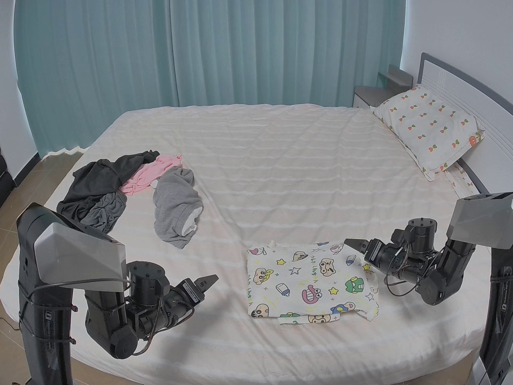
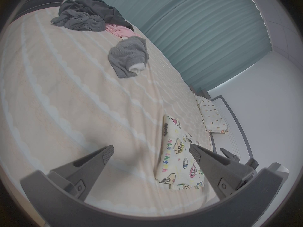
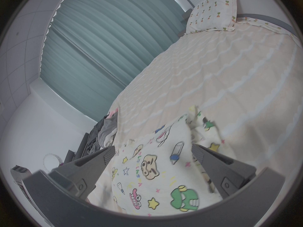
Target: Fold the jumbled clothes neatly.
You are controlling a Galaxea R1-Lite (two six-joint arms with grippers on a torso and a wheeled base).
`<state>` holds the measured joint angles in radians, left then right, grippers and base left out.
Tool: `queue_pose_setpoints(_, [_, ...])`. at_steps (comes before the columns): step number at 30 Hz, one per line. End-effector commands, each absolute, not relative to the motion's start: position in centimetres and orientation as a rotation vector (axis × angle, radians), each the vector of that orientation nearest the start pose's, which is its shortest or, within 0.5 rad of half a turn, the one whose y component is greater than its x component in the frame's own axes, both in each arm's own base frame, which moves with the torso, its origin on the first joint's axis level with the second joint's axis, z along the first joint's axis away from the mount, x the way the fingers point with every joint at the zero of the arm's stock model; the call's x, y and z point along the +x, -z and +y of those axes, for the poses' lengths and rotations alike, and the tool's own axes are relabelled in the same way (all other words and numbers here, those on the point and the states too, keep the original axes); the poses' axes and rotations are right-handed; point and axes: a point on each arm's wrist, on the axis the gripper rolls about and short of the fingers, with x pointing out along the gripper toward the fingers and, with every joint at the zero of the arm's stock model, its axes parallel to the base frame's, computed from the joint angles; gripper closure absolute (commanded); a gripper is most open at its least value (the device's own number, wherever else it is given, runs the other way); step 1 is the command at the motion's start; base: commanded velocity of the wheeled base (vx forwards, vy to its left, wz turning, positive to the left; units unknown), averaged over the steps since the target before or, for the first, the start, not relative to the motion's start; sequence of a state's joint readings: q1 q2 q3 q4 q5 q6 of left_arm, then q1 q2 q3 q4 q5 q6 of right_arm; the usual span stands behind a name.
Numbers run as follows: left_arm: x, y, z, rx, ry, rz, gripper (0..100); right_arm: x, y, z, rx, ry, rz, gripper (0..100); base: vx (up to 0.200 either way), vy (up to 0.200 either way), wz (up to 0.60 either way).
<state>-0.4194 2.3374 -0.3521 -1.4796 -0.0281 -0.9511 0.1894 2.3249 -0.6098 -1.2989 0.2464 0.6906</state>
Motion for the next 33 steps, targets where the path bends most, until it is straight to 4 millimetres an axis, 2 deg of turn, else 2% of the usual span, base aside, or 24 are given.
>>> queue_pose_setpoints(1, [27.07, 2.52, -12.12, -0.815, 0.164, 0.667, 0, 33.76, 0.72, 7.44, 0.679, -0.276, 0.562, 0, 0.0, -0.2, 0.0])
queue_pose_setpoints(4, [27.05, 2.52, -12.16, -0.815, 0.164, 0.667, 0, 33.77, 0.68, 7.49, 0.679, -0.279, 0.558, 0, 0.0, -0.2, 0.0])
queue_pose_setpoints(19, [26.89, 2.47, -12.27, -0.807, 0.149, 0.659, 0, 33.71, 0.91, 7.58, 0.678, -0.276, 0.566, 0, 0.0, 0.0, 0.0])
queue_pose_setpoints(25, [26.89, 2.52, -12.27, -0.805, 0.147, 0.659, 0, 33.72, 0.97, 7.53, 0.676, -0.274, 0.566, 0, 0.2, 0.0, 0.0])
queue_pose_setpoints(33, [26.66, 2.67, -12.22, -0.784, 0.149, 0.667, 0, 33.71, 1.09, 7.53, 0.673, -0.274, 0.57, 0, 0.0, 0.0, 0.0])
